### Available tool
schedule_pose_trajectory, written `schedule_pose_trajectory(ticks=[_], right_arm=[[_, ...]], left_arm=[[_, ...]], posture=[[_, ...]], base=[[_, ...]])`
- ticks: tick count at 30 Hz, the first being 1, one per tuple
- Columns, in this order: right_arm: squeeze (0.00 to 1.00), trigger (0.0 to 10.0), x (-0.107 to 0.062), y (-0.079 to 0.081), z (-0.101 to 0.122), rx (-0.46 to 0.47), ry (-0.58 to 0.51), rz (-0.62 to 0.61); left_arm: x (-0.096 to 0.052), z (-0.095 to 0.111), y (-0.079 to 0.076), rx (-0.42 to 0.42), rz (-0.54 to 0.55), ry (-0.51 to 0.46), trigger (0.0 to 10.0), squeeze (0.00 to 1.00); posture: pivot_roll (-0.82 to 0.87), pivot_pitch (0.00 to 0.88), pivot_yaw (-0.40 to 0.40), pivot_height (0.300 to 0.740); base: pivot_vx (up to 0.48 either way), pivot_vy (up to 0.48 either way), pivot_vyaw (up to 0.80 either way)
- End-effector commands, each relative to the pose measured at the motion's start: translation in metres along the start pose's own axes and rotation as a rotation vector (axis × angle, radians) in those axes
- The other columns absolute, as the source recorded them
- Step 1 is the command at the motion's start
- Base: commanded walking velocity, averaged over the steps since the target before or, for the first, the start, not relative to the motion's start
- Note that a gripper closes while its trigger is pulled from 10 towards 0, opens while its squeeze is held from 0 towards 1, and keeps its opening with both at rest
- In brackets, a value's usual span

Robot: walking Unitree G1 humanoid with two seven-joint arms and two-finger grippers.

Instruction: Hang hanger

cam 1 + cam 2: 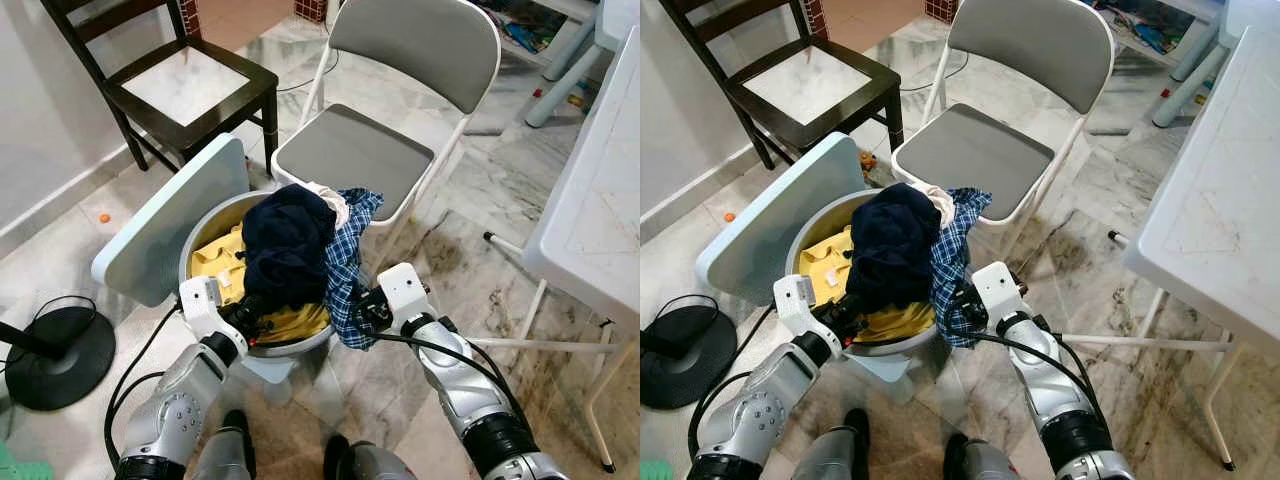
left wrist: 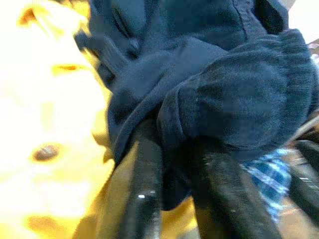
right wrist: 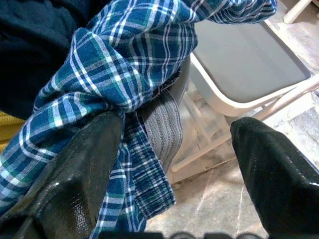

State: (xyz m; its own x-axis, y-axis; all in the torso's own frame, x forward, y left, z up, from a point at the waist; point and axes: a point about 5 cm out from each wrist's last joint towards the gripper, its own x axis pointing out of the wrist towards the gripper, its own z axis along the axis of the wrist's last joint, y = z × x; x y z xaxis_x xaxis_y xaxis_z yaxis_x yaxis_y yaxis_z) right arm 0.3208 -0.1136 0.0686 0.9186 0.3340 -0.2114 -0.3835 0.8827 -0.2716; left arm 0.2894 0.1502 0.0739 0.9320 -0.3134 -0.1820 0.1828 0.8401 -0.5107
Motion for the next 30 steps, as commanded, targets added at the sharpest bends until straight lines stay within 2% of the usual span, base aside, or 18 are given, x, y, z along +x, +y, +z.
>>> schedule_pose_trajectory(ticks=[1, 2, 3, 4, 6, 8, 9, 11, 12, 14, 15, 16, 17, 19, 20, 23, 30], right_arm=[[0.0, 10.0, -0.004, 0.001, -0.009, -0.003, 0.033, 0.01], [0.0, 10.0, -0.004, 0.001, -0.01, -0.001, 0.033, 0.009], [0.0, 10.0, -0.004, 0.001, -0.01, -0.001, 0.033, 0.009], [0.0, 10.0, -0.004, 0.001, -0.01, -0.001, 0.033, 0.009], [0.0, 10.0, -0.004, 0.002, -0.01, 0.003, 0.033, 0.009], [0.0, 10.0, -0.004, 0.003, -0.01, 0.006, 0.033, 0.01], [0.0, 10.0, -0.003, 0.004, -0.009, 0.009, 0.032, 0.01], [0.0, 10.0, -0.003, 0.005, -0.009, 0.011, 0.032, 0.011], [0.0, 10.0, -0.003, 0.005, -0.009, 0.013, 0.032, 0.01], [0.0, 10.0, -0.003, 0.006, -0.009, 0.014, 0.032, 0.01], [0.0, 10.0, -0.003, 0.006, -0.009, 0.016, 0.032, 0.009], [0.0, 10.0, -0.003, 0.006, -0.009, 0.016, 0.032, 0.009], [0.0, 10.0, -0.004, 0.006, -0.01, 0.018, 0.033, 0.007], [0.0, 10.0, -0.004, 0.006, -0.01, 0.018, 0.034, 0.006], [0.0, 10.0, -0.004, 0.006, -0.01, 0.018, 0.034, 0.006], [0.0, 10.0, -0.004, 0.004, -0.01, 0.017, 0.035, 0.003], [0.0, 10.0, -0.004, 0.004, -0.01, 0.015, 0.034, 0.004]], left_arm=[[-0.002, 0.0, 0.001, 0.058, 0.024, 0.002, 10.0, 1.0], [-0.004, 0.003, 0.002, 0.23, 0.027, 0.024, 10.0, 1.0], [-0.005, 0.005, 0.001, 0.323, 0.018, 0.026, 10.0, 1.0], [-0.005, 0.005, 0.001, 0.323, 0.018, 0.026, 10.0, 1.0], [-0.01, 0.007, 0.002, 0.539, 0.015, 0.049, 10.0, 1.0], [-0.014, 0.008, 0.001, 0.653, -0.002, 0.048, 10.0, 1.0], [-0.018, 0.006, 0.0, 0.76, -0.027, 0.054, 10.0, 1.0], [-0.019, 0.004, 0.0, 0.802, -0.032, 0.058, 10.0, 1.0], [-0.022, 0.002, 0.002, 0.867, -0.036, 0.054, 10.0, 1.0], [-0.024, 0.0, 0.002, 0.907, -0.043, 0.053, 10.0, 1.0], [-0.026, 0.0, 0.002, 0.959, -0.047, 0.035, 10.0, 1.0], [-0.026, 0.0, 0.002, 0.959, -0.047, 0.035, 10.0, 1.0], [-0.029, 0.0, 0.0, 1.047, -0.049, -0.002, 10.0, 1.0], [-0.031, 0.0, -0.001, 1.146, -0.057, -0.037, 10.0, 1.0], [-0.031, 0.0, -0.001, 1.146, -0.057, -0.037, 10.0, 1.0], [-0.033, 0.0, 0.001, 1.23, -0.047, -0.084, 10.0, 1.0], [-0.036, -0.006, 0.004, 1.341, -0.065, -0.124, 10.0, 1.0]], posture=[[0.18, 0.27, -0.114, 0.74], [0.18, 0.271, -0.113, 0.74], [0.18, 0.272, -0.111, 0.74], [0.18, 0.272, -0.111, 0.74], [0.19, 0.276, -0.105, 0.74], [0.19, 0.278, -0.103, 0.74], [0.19, 0.279, -0.101, 0.74], [0.19, 0.281, -0.1, 0.74], [0.19, 0.281, -0.097, 0.74], [0.19, 0.281, -0.097, 0.74], [0.19, 0.283, -0.095, 0.74], [0.19, 0.283, -0.095, 0.74], [0.19, 0.285, -0.095, 0.74], [0.19, 0.285, -0.096, 0.74], [0.19, 0.285, -0.096, 0.74], [0.19, 0.286, -0.097, 0.74], [0.18, 0.286, -0.101, 0.74]], base=[[0.0, 0.0, 0.0], [0.0, 0.0, 0.0], [0.0, 0.0, 0.0], [0.0, 0.0, 0.0], [0.0, 0.0, 0.0], [0.0, 0.0, 0.0], [0.0, 0.0, 0.0], [0.0, 0.0, 0.0], [0.0, 0.0, 0.0], [0.0, 0.0, 0.0], [0.0, 0.0, 0.0], [0.0, 0.0, 0.0], [0.0, 0.0, 0.0], [0.0, 0.0, 0.0], [0.0, 0.0, 0.0], [0.0, 0.0, 0.0], [0.0, 0.0, 0.0]])
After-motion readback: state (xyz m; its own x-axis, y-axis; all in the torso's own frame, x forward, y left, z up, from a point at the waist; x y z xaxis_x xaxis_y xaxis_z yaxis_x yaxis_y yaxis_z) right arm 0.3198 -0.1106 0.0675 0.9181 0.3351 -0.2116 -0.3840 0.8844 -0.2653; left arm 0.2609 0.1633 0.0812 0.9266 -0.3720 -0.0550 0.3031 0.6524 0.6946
